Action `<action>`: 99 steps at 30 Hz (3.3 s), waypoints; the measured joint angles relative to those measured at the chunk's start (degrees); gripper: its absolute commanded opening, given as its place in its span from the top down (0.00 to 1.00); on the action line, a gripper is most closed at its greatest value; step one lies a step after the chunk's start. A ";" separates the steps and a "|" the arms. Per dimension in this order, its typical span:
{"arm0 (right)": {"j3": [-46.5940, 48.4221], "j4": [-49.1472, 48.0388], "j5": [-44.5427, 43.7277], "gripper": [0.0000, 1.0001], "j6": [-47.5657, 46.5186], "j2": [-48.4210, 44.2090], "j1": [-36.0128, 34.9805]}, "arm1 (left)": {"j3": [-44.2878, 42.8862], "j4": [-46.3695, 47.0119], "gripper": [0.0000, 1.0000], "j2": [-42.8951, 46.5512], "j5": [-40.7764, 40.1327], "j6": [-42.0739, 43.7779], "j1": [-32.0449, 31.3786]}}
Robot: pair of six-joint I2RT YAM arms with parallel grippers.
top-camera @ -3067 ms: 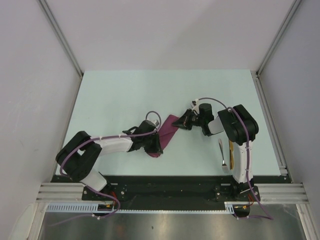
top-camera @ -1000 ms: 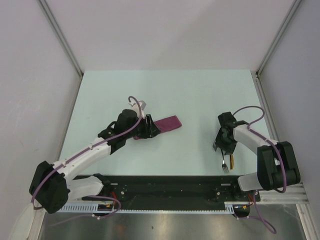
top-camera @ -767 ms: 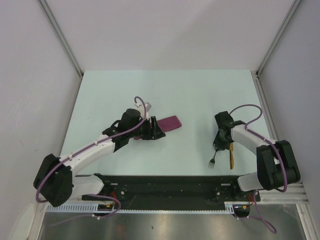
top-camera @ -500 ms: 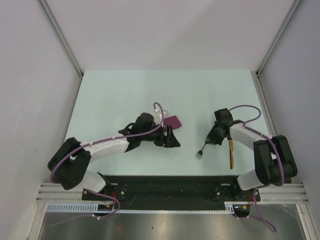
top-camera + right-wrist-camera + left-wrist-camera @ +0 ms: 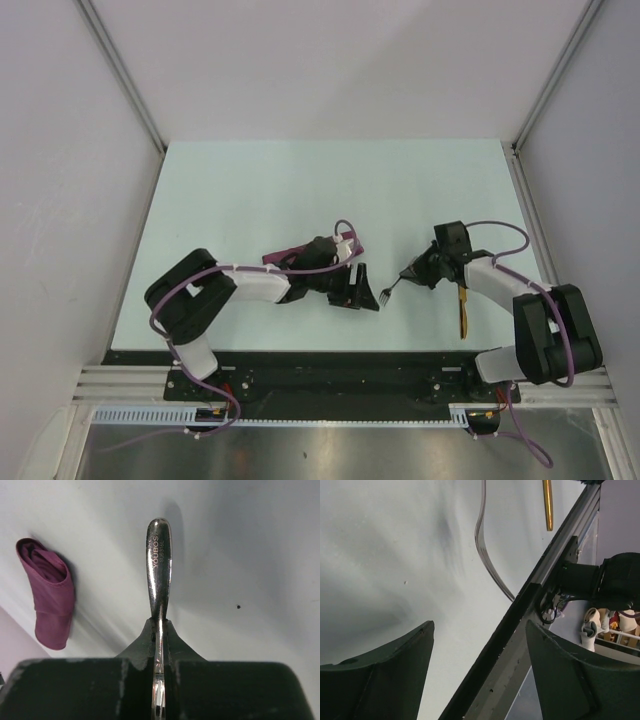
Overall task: Fold the napkin into a case and place the utensils inside
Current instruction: Pass from the right arm to the left, then pass from the left arm to the right, then pass from the right arm to the left
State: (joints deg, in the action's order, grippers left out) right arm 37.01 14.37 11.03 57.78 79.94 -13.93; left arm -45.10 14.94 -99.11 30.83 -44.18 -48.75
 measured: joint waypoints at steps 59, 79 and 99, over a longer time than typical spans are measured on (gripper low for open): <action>6.97 -48.17 42.58 1.00 -13.49 8.26 -9.90 | -3.30 -48.68 0.93 21.20 18.69 18.73 24.48; -3.15 -59.32 31.54 1.00 1.18 4.83 -9.57 | 12.63 -38.25 0.25 54.23 -3.37 -4.07 25.09; -3.37 -68.74 30.32 1.00 9.35 5.97 -11.87 | 20.41 -18.10 0.99 52.81 -7.58 -15.08 25.09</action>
State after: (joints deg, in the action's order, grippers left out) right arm 33.65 -54.37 41.34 67.13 85.91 -25.80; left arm -24.69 -3.16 -46.30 23.24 -59.27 -23.66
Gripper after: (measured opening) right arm 0.029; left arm 0.303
